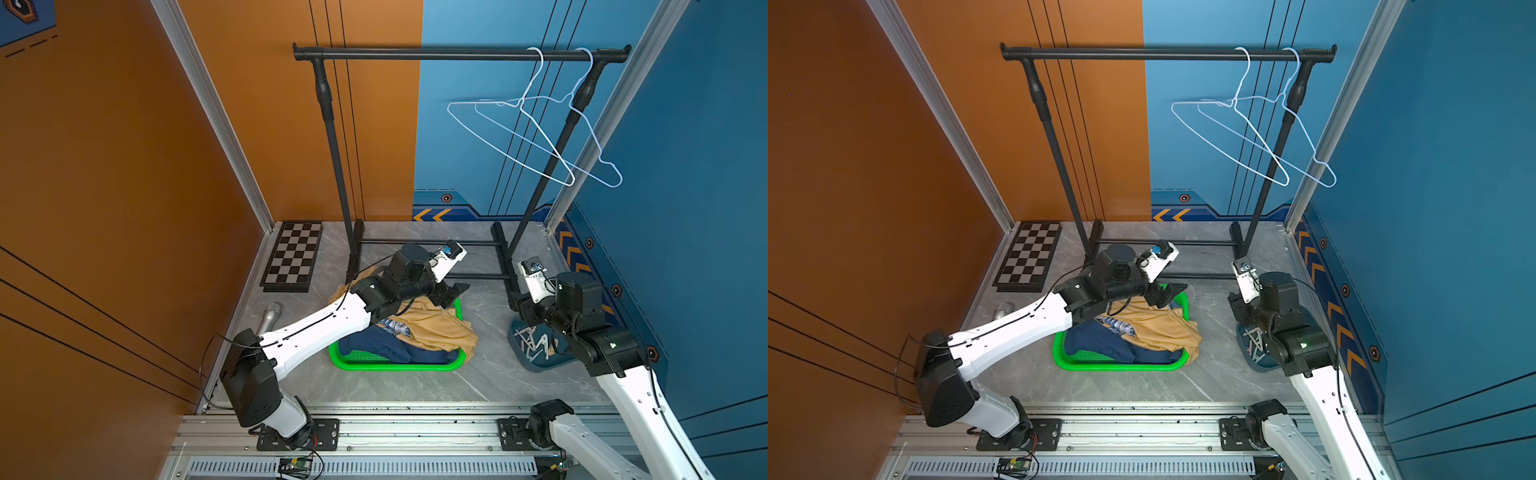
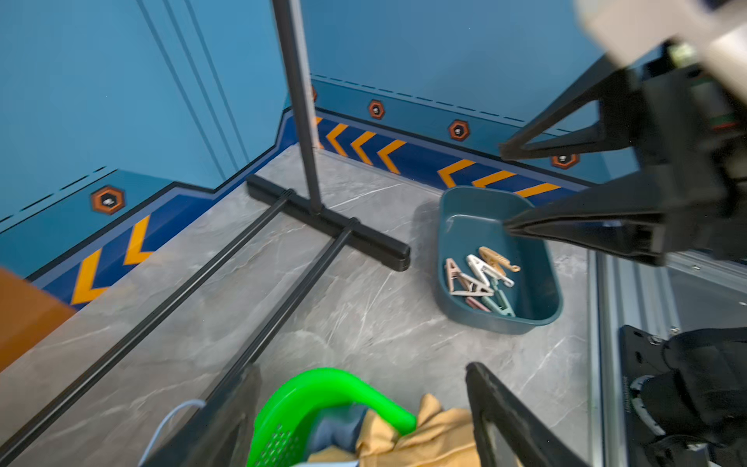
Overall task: Remove the clothespins securing t-shirts to the hanger
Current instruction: Place the clothespin in the storage box, then pick up the hanger from the basket.
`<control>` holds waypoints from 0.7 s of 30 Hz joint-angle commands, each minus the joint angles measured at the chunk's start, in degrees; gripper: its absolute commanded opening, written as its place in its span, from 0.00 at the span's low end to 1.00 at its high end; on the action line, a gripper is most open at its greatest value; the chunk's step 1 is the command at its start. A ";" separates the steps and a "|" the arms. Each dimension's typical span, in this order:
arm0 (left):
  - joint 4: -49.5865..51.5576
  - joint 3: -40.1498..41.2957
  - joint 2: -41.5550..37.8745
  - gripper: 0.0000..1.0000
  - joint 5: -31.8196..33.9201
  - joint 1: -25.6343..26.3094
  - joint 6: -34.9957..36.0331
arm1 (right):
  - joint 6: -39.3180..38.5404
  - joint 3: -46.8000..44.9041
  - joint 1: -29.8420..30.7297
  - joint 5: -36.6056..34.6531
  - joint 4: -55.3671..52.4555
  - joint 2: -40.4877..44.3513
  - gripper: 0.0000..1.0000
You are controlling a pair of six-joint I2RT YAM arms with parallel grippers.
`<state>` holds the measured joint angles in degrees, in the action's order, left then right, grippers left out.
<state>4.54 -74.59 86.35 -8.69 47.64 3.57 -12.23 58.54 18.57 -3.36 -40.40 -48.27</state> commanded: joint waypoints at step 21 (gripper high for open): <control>18.28 18.61 -22.42 0.84 9.34 -17.78 -0.39 | 37.68 11.57 12.55 22.18 21.80 -45.51 0.67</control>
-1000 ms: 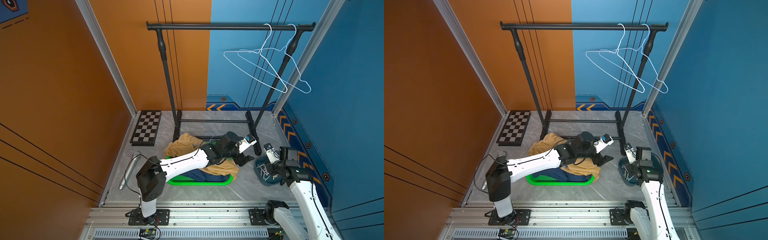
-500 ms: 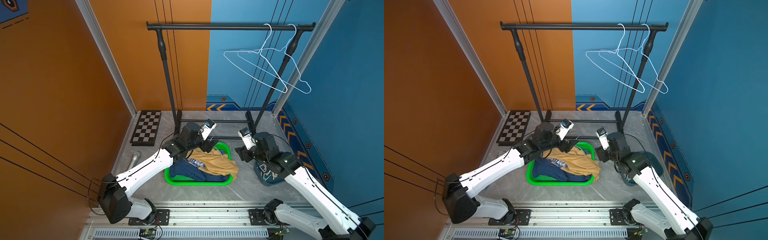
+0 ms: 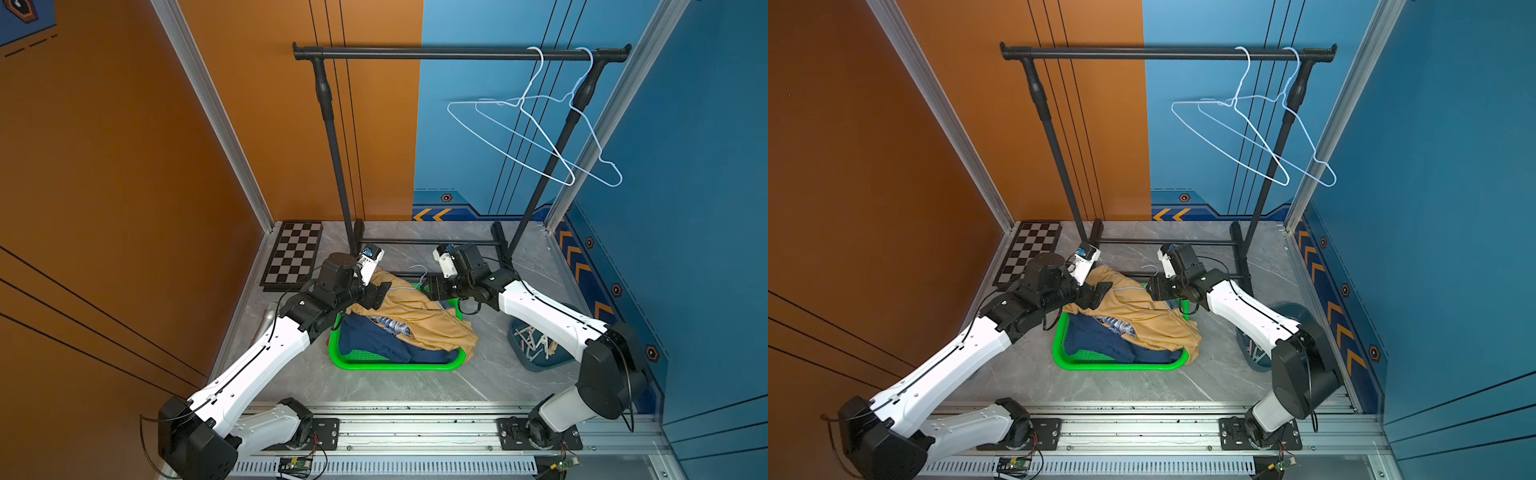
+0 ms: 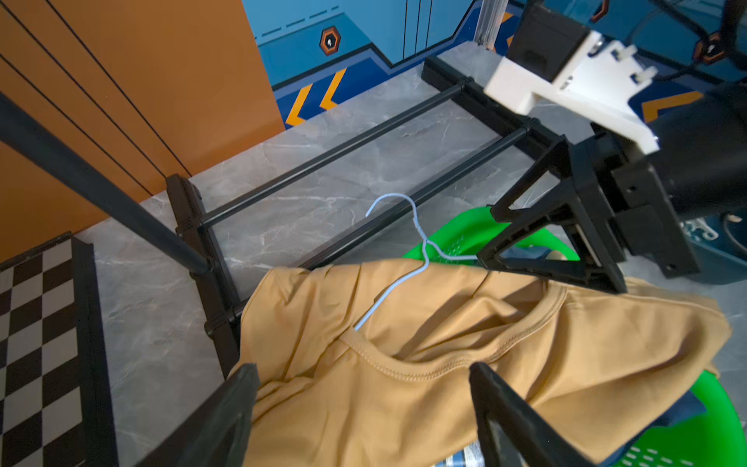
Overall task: Remove the clothespins securing t-shirts to the hanger
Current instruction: Pick up the hanger from the basket.
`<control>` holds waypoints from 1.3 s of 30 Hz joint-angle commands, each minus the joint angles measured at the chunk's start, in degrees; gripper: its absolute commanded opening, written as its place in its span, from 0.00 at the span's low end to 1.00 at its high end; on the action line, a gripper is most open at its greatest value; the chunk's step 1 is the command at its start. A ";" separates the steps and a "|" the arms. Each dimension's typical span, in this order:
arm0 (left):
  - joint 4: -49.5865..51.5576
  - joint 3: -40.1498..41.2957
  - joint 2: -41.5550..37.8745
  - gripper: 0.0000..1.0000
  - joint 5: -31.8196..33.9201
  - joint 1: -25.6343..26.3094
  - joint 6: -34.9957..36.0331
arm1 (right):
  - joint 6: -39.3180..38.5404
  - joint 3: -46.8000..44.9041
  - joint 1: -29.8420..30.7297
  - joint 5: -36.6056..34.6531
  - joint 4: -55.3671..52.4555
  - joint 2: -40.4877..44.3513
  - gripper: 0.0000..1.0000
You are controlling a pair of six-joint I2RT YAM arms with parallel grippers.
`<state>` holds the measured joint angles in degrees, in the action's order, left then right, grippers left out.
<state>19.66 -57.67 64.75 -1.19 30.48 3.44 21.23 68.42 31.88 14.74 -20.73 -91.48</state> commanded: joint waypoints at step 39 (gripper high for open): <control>8.38 5.52 -7.82 0.85 0.67 -8.50 0.87 | 19.14 -0.59 0.71 33.29 43.55 -12.09 0.00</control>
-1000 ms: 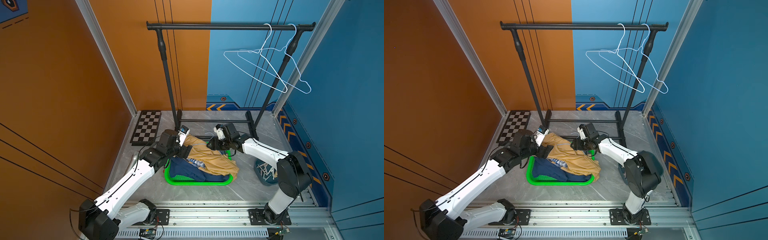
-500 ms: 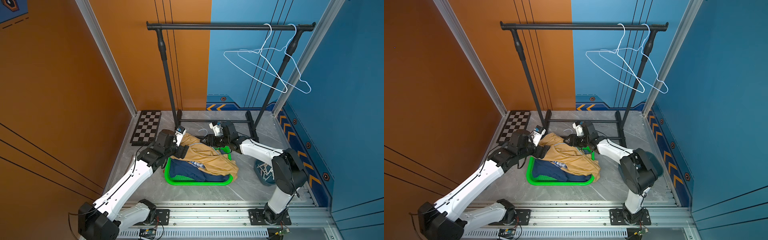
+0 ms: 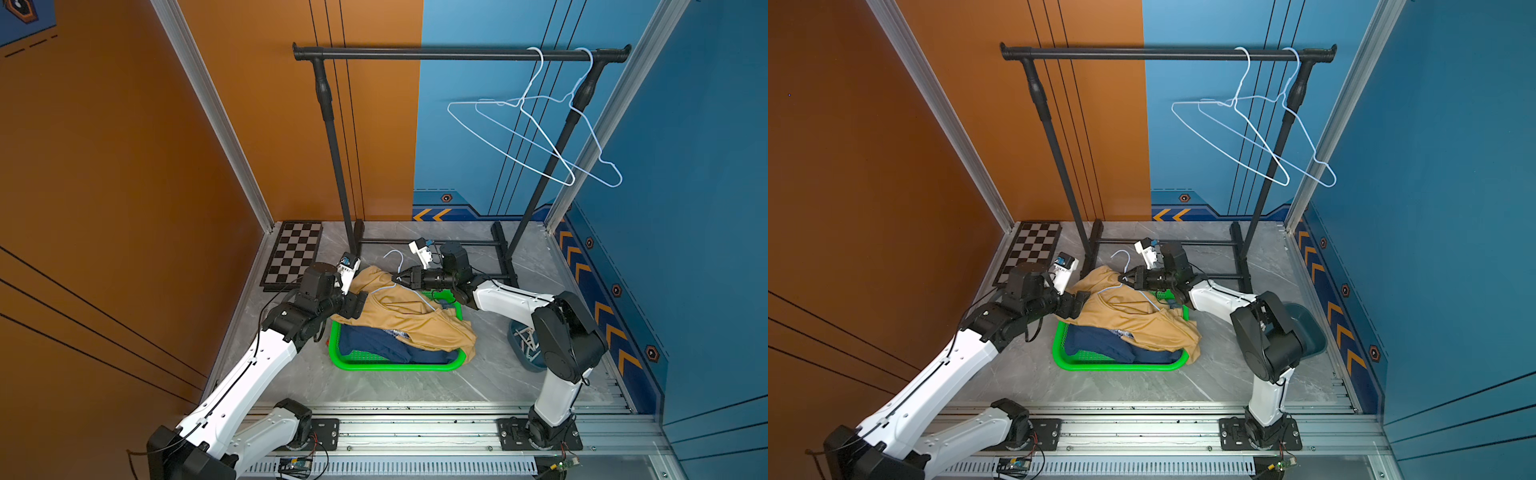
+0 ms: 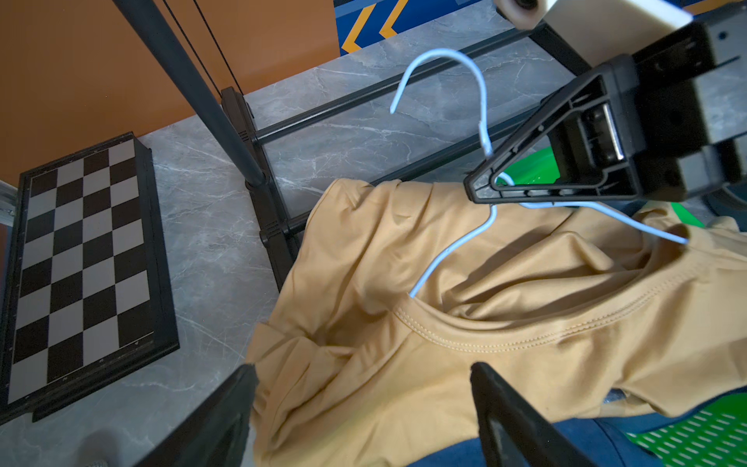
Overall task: Remove the clothespins securing t-shirts to the hanger
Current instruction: Pick up the hanger from the basket, then remove the T-shirt from the hanger.
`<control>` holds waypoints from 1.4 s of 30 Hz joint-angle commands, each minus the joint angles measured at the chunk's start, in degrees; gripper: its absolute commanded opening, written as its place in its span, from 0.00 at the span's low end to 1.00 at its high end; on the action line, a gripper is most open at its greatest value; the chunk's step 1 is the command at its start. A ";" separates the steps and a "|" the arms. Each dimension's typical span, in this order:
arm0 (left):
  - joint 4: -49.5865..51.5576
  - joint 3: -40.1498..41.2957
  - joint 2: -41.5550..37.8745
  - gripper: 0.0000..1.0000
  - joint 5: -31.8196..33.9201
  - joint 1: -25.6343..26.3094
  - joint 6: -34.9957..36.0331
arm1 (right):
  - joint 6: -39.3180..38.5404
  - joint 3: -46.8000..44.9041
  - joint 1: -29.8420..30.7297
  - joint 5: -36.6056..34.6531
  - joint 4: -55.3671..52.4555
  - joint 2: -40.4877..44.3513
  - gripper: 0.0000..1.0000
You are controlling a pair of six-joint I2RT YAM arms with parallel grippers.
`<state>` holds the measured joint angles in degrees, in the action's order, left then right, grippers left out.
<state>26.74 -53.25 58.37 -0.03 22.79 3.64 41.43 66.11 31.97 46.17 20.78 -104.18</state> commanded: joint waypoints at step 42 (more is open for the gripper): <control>-20.12 8.76 -1.45 0.21 -24.36 -18.52 17.53 | -17.19 0.99 -9.79 15.35 -5.69 27.17 0.00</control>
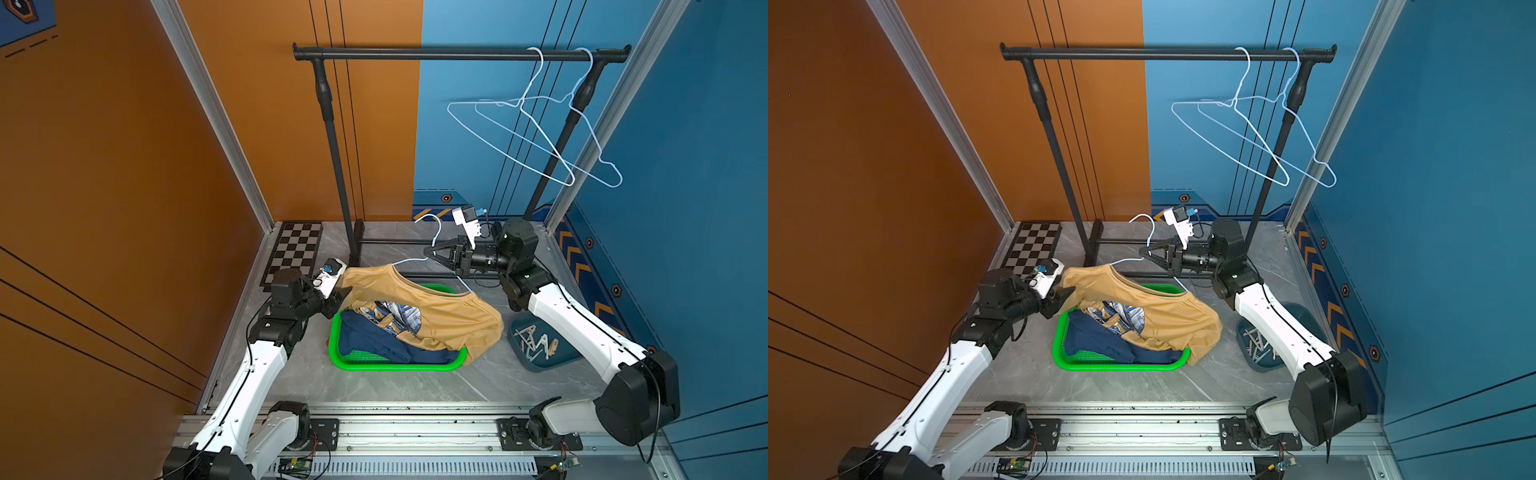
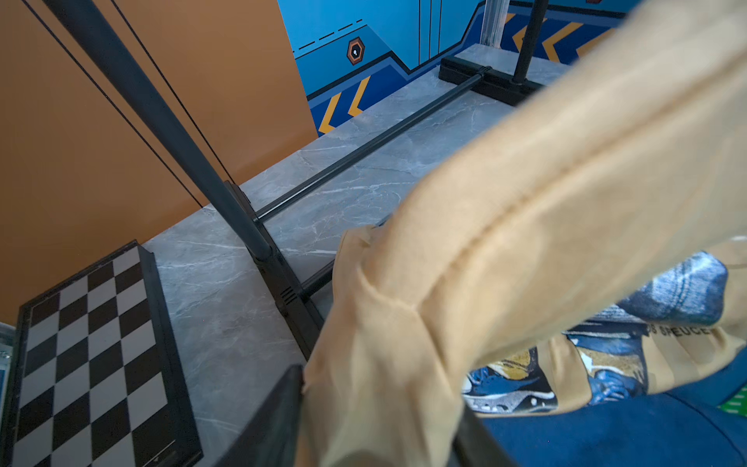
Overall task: Remove the clothespins securing t-shirts to the hanger
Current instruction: Remove the T-shirt from the hanger.
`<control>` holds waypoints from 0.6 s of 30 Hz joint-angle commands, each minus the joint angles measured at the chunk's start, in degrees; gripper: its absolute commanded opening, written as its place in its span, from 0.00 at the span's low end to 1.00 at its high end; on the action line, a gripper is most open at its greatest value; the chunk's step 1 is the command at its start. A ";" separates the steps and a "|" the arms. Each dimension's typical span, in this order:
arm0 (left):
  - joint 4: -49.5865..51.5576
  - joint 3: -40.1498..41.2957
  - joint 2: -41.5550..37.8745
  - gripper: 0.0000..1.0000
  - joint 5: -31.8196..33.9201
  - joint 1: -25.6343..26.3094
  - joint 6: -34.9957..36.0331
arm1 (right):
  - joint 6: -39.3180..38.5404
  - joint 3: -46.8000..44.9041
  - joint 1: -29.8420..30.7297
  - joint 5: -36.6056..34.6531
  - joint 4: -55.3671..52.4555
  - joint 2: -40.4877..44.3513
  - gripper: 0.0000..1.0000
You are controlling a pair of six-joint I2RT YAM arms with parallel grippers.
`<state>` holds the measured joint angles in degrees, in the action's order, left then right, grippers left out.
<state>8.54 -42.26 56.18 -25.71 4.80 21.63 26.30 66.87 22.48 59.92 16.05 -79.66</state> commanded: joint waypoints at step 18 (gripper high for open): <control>-1.24 -1.74 0.09 0.00 9.74 -12.74 -21.43 | -17.97 -2.51 -5.30 1.07 -18.34 13.77 0.00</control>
<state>7.05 -43.99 57.21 -18.39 -4.80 4.99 11.03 65.12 19.11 59.81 0.56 -69.04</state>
